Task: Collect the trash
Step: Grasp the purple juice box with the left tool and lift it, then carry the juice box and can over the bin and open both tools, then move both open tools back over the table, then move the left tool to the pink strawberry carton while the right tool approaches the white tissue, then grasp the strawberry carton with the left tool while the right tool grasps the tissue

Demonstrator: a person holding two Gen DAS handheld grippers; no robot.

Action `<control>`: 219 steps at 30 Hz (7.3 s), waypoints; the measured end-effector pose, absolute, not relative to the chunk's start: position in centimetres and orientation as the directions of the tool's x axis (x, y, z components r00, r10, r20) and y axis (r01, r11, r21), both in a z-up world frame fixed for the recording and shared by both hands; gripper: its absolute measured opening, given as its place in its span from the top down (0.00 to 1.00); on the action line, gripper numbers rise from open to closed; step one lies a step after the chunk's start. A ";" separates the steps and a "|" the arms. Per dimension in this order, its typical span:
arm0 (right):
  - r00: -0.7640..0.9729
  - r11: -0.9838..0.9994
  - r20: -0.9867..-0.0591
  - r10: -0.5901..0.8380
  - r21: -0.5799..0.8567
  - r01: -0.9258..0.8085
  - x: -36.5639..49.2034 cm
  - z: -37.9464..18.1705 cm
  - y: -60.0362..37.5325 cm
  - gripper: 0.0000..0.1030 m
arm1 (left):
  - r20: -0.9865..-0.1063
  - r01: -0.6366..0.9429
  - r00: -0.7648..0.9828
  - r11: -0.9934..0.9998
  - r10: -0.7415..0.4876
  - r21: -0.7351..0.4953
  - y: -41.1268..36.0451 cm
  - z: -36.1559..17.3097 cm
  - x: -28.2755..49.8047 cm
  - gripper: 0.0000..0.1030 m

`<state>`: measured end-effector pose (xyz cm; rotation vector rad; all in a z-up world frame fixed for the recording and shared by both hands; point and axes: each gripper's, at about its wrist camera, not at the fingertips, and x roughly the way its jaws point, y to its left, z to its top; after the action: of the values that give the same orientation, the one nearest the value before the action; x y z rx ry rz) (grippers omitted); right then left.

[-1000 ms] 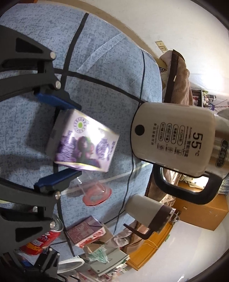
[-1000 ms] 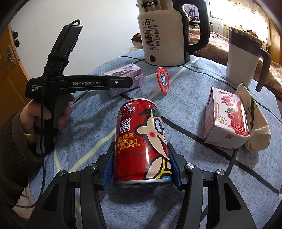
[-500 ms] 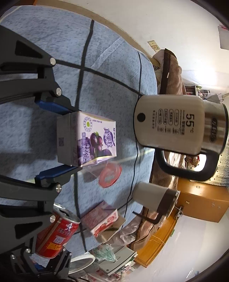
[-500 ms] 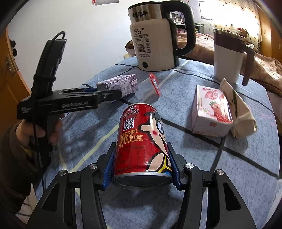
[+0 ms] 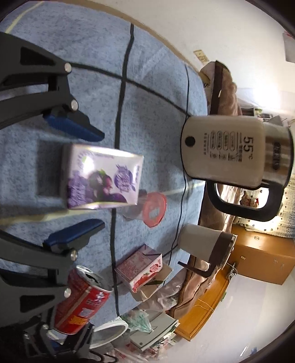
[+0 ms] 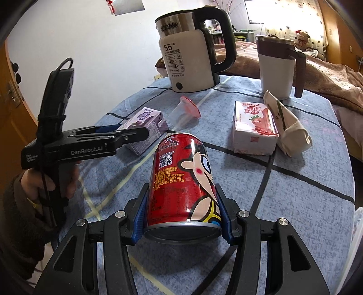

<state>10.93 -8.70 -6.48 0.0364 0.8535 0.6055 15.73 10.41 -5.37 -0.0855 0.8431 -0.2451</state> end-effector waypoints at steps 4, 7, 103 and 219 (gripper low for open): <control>0.505 0.840 -0.699 0.507 0.269 -0.472 10.9 -6.6 -9.2 0.48 | -0.751 0.152 0.618 0.972 -0.234 -0.178 10.1 -6.3 16.8 0.35; 0.507 0.841 -0.695 0.509 0.277 -0.465 10.9 -6.5 -9.4 0.48 | -0.754 0.148 0.622 0.977 -0.212 -0.153 9.8 -6.2 16.5 0.42; 0.674 0.948 -0.734 -0.085 0.149 0.282 -0.3 -6.4 -41.5 0.46 | -0.715 0.604 0.485 0.784 -0.504 -0.143 -24.8 -2.5 6.9 0.31; 0.644 0.957 -0.712 0.280 0.152 -0.248 19.5 -5.5 -15.4 0.85 | -0.726 0.139 0.614 0.948 -0.310 -0.287 3.0 -5.0 15.5 0.40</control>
<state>19.54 -15.38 -5.53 0.0424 0.8174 0.3006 15.52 2.95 -5.02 -0.2106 0.8735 -0.2612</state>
